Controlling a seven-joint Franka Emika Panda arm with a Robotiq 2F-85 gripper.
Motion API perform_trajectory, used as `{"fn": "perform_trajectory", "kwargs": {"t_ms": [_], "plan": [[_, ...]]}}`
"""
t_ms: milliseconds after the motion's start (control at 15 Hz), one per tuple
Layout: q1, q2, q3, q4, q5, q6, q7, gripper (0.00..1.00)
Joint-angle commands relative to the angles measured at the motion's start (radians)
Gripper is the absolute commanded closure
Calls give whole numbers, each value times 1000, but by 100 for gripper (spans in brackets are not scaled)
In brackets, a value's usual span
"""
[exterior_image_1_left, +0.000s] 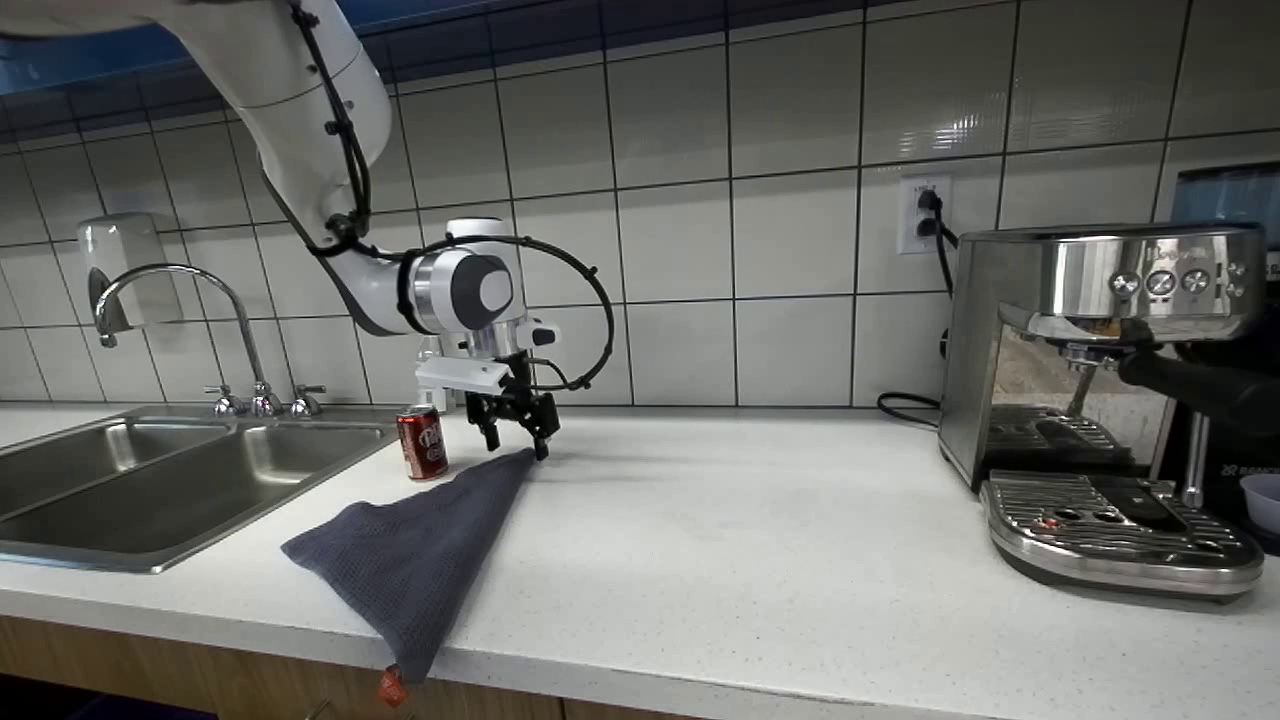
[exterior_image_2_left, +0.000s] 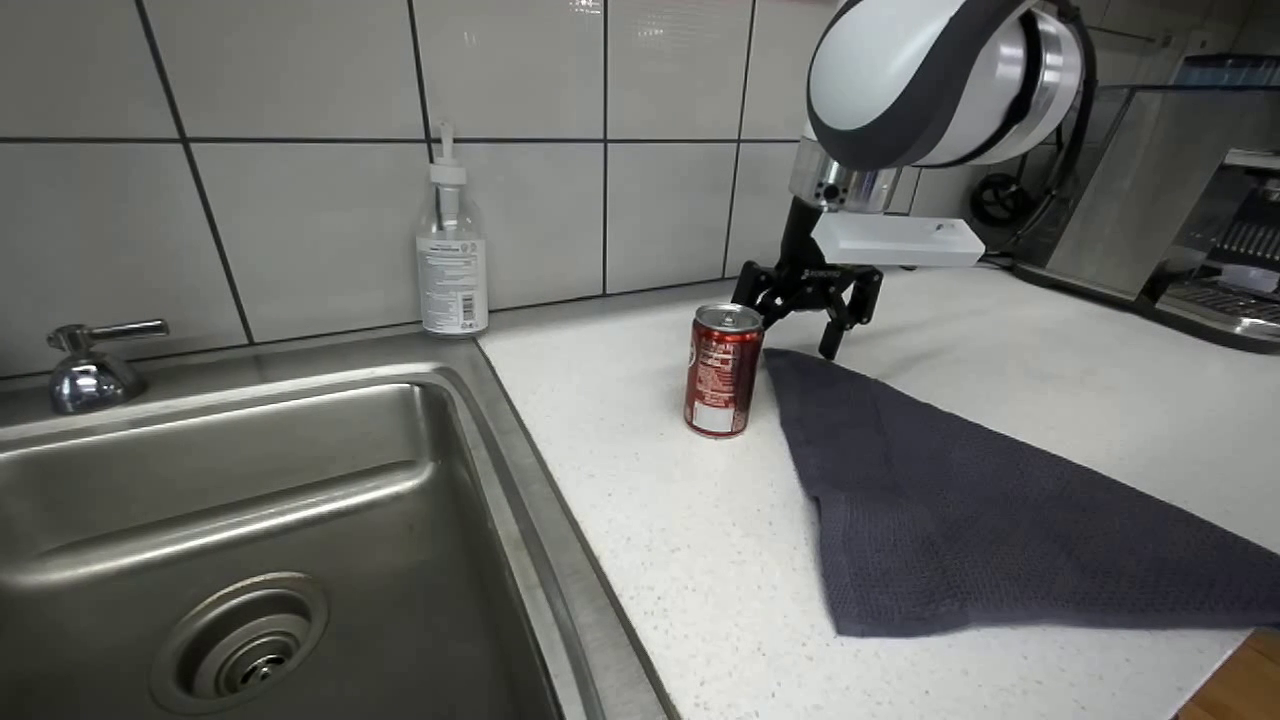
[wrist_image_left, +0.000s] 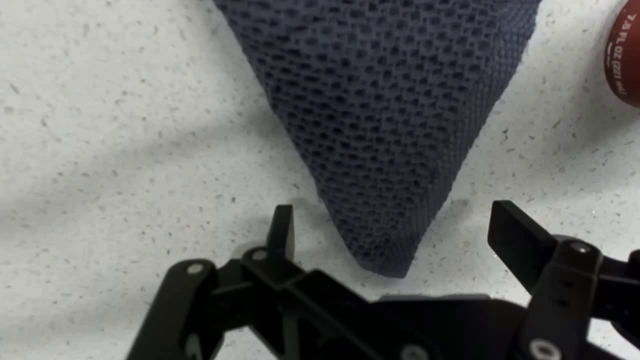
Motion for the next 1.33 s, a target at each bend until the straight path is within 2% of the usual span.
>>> {"fn": "perform_trajectory", "kwargs": {"t_ms": [0, 67, 133, 200, 800, 933, 1267], "plan": [[14, 20, -14, 44, -25, -36, 39, 0], [13, 19, -13, 45, -24, -35, 39, 0], [12, 19, -13, 46, -23, -34, 37, 25], [11, 19, -13, 48, -23, -34, 36, 26], [10, 16, -17, 43, -24, -26, 34, 97], [9, 14, -17, 42, -24, -26, 32, 100], [-7, -5, -4, 29, -7, -15, 10, 99]]}}
